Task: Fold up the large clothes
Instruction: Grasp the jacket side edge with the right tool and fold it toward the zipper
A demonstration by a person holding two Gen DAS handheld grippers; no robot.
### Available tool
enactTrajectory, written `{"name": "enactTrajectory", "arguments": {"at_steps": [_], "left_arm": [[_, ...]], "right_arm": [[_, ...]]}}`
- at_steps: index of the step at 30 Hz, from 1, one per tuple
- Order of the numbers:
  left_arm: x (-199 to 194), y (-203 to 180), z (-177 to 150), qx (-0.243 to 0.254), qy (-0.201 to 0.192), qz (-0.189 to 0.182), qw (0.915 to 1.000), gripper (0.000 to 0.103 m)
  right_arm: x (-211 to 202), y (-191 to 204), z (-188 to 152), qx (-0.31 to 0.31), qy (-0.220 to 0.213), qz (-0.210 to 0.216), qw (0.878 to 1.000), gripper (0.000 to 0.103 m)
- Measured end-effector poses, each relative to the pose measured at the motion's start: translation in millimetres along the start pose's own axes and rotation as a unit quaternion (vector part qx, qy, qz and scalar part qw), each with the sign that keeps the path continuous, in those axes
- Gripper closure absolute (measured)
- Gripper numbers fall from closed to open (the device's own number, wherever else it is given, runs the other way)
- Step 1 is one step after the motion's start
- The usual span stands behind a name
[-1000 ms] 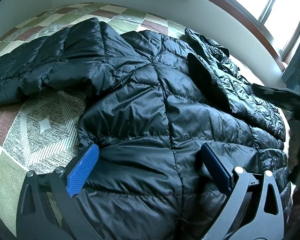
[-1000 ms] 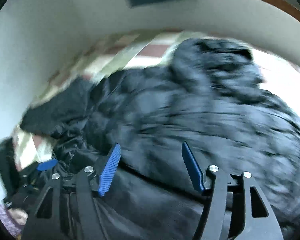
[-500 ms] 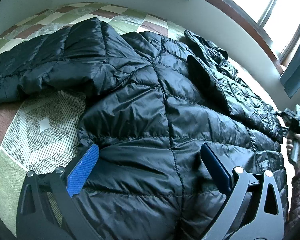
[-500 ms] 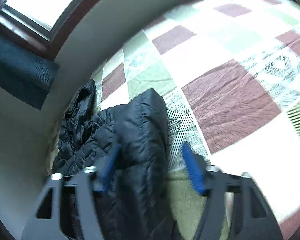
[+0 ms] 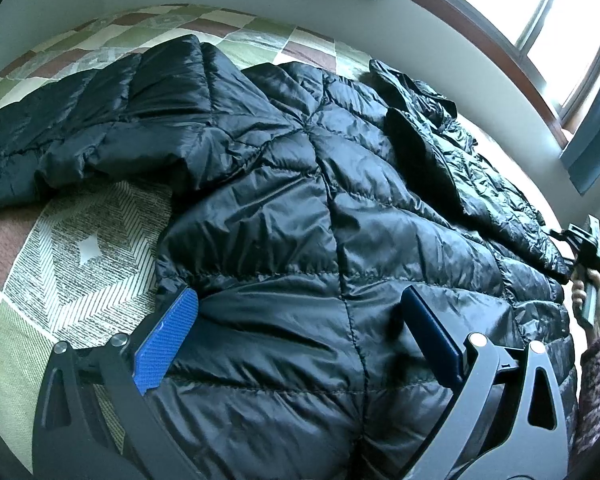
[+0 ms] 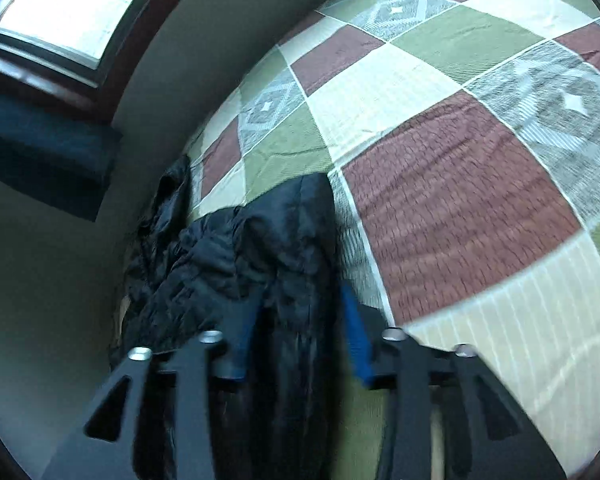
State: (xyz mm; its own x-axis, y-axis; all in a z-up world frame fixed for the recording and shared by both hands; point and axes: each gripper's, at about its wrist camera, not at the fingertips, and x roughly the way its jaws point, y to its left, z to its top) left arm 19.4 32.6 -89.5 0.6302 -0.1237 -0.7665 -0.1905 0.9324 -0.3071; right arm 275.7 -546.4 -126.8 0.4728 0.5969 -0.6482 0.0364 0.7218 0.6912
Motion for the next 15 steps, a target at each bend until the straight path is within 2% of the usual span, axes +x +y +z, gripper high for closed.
{"name": "enactTrajectory", "arguments": {"at_steps": [3,6,7,11,15], "left_arm": [[0,-1,0,0.000,0.001,0.001,1.0000,0.002],[-1,-1,0,0.001,0.001,0.002,1.0000,0.002],[0,-1,0,0.001,0.002,0.002,1.0000,0.002],[0,-1,0,0.003,0.001,0.004,1.0000,0.002],[1,-1,0,0.002,0.001,0.003,1.0000,0.002]], "right_arm": [[-6,0,-14,-0.009,0.010,0.002,1.000,0.049],[-2,0,-23,-0.030,0.011,-0.035,0.999,0.063],[-2,-1,-24,-0.029,0.009,-0.037,0.999,0.065],[-12,3,-23,-0.024,0.002,-0.038,0.999,0.065],[-44,20,-42,-0.030,-0.037,-0.029,0.998,0.058]]}}
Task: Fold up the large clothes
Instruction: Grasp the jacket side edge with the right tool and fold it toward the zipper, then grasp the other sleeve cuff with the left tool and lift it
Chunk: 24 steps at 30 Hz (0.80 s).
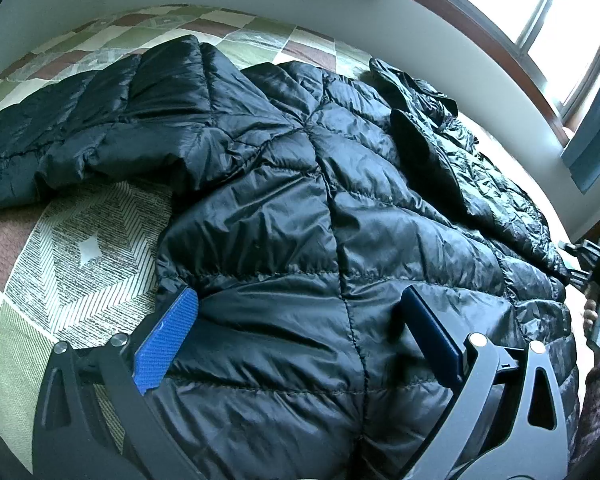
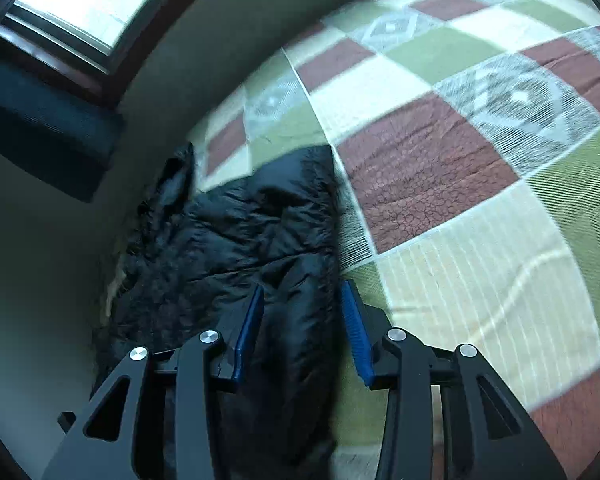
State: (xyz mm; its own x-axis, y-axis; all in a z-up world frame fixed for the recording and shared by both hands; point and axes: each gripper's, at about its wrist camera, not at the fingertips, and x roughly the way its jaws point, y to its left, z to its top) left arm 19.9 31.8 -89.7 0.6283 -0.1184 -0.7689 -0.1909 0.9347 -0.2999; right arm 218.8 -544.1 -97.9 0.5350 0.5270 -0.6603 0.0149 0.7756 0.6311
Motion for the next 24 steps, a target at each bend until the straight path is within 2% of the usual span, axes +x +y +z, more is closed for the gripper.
{"name": "enactTrajectory", "arguments": {"at_steps": [1,3,7,12,14,18,21,24], "left_arm": [[0,0,0,0.000,0.000,0.000,1.0000,0.002],[0,0,0,0.000,0.001,0.000,1.0000,0.002],[0,0,0,-0.001,0.000,-0.001,1.0000,0.002],[0,-2,0,0.004,0.003,0.005,1.0000,0.002],[2,-5,0,0.015,0.008,0.015,0.9997,0.002],[-4,-5,0,0.019,0.006,0.013,0.9997,0.002],[-22,8,1,-0.004,-0.005,-0.011,0.9999,0.002],[-45,36,1,-0.028,-0.024,0.000,0.9993,0.002]], "right_arm": [[-7,6,-7,-0.008,-0.006,0.001,1.000,0.046],[-23,21,-27,-0.032,-0.011,0.008,0.999,0.040],[-44,34,-71,-0.058,0.000,0.028,0.998,0.038],[-41,33,-106,-0.062,0.035,0.034,0.997,0.037],[-34,28,-114,-0.059,0.043,0.023,0.997,0.037],[-23,18,-123,-0.053,0.047,0.031,0.997,0.036],[-23,21,-126,-0.067,0.040,0.040,0.996,0.029],[-22,25,-130,-0.081,0.035,0.036,0.995,0.024]]}}
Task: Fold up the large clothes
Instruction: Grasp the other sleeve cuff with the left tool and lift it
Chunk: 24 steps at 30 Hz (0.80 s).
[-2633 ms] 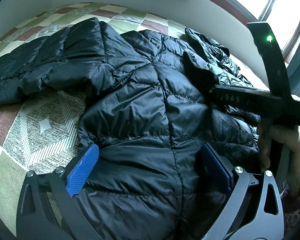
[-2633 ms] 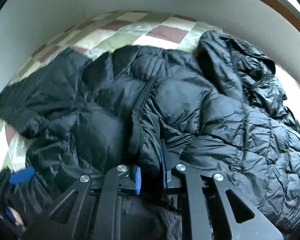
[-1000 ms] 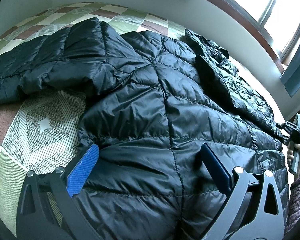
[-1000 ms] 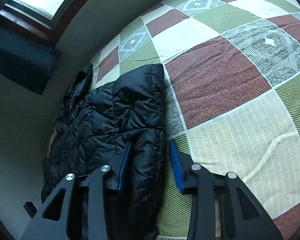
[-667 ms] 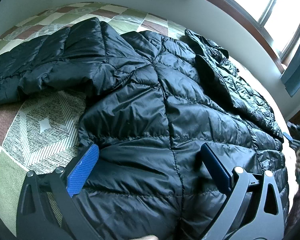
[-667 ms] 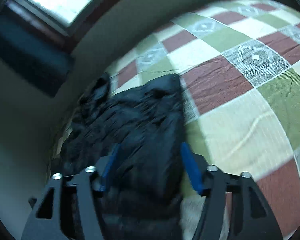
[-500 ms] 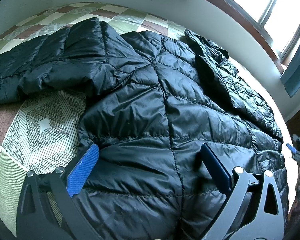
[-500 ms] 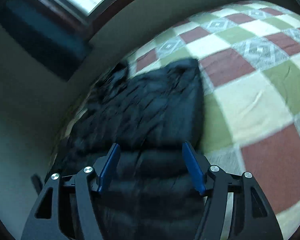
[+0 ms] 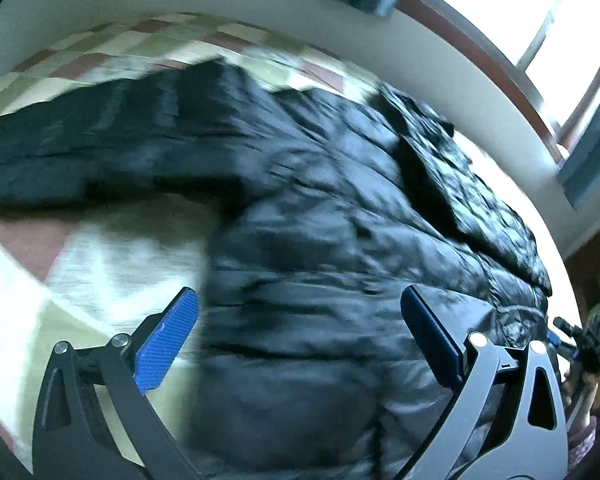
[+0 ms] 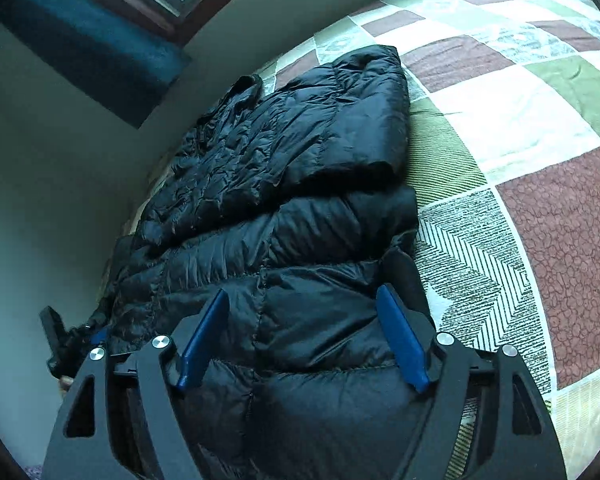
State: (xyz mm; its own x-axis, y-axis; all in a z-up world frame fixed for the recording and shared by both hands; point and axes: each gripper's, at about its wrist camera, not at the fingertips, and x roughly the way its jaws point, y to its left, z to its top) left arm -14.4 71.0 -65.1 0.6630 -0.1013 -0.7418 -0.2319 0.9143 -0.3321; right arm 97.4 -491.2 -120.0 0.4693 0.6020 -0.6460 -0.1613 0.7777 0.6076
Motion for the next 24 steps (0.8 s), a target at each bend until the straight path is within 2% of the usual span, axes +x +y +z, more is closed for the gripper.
{"name": "enactTrajectory", "arguments": {"at_steps": [5,8,10,12,16,19,22,24], "left_arm": [[-27,77,6,-0.064,-0.015,0.039,0.9971,0.002],[-42,137,6,-0.124,-0.033,0.072,0.9891,0.002],[-58,177,6,-0.158,-0.061,0.067,0.9832,0.002],[-72,203,9,-0.185,-0.082,0.088,0.9754,0.002],[-94,255,14,-0.246,-0.123,0.093,0.9570,0.002],[-103,295,14,-0.301,-0.150,0.076,0.9386,0.002],[-106,319,24,-0.329,-0.172,0.070,0.9260,0.002],[-102,330,32,-0.343,-0.175,0.072,0.9201,0.008]], "right_arm": [[3,7,-2,-0.021,-0.003,-0.011,1.000,0.020],[3,6,-2,-0.019,-0.005,-0.007,1.000,0.019],[3,6,-2,-0.018,-0.007,-0.005,1.000,0.019],[3,5,-2,-0.016,-0.008,-0.003,1.000,0.019],[3,4,-3,-0.018,-0.010,-0.003,1.000,0.019],[3,4,-2,-0.017,-0.010,-0.002,1.000,0.018],[3,4,-2,-0.017,-0.011,0.000,1.000,0.018],[3,4,-2,-0.017,-0.012,0.003,1.000,0.017]]}}
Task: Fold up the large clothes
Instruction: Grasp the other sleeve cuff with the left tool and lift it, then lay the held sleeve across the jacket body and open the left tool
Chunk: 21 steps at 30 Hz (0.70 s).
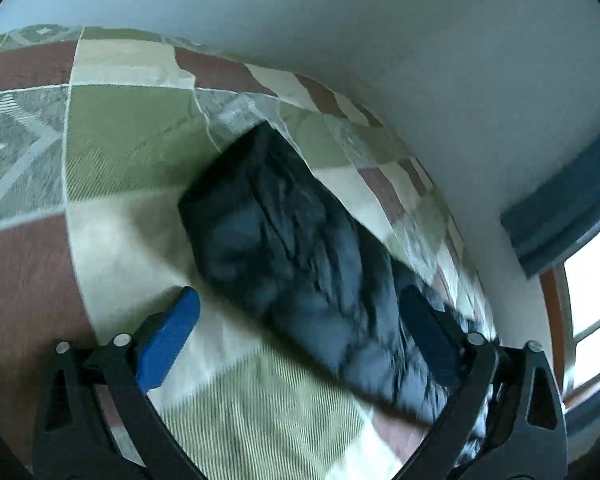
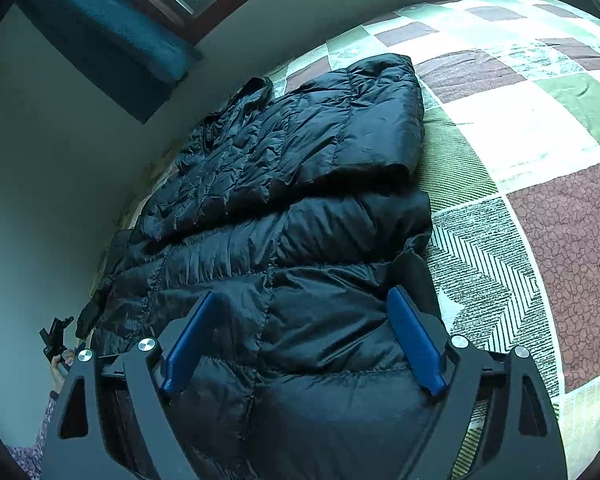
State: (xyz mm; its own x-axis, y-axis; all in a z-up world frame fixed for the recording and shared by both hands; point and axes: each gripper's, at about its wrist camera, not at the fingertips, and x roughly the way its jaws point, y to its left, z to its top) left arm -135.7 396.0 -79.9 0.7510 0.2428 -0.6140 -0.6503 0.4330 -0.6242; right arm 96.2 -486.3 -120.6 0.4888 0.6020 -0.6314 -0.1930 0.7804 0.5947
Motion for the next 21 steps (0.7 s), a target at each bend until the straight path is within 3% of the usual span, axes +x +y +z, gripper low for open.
{"name": "enactTrajectory", "arguments": {"at_steps": [6,8,9,11,16,21], "left_arm": [[22,-5,16,0.002,0.003,0.035,0.9994,0.053],[26,-6,20,0.014,0.011,0.041,0.9990,0.084],[25,-7,20,0.014,0.017,0.036,0.9991,0.089],[19,-12,20,0.019,0.011,0.037,0.9991,0.095],[-4,-51,19,0.055,-0.018,0.021,0.9981,0.098],[-29,-131,2,0.135,-0.043,-0.007,0.9899,0.098]], "right_arm": [[0,-1,1,0.002,-0.001,0.005,1.000,0.016],[0,-1,1,0.001,-0.001,0.005,1.000,0.016],[0,-1,2,0.001,-0.001,0.005,1.000,0.016],[0,-1,2,0.000,-0.001,0.005,1.000,0.015],[1,1,2,-0.001,-0.001,0.006,1.000,0.014],[0,1,2,-0.002,-0.002,0.005,1.000,0.014]]}}
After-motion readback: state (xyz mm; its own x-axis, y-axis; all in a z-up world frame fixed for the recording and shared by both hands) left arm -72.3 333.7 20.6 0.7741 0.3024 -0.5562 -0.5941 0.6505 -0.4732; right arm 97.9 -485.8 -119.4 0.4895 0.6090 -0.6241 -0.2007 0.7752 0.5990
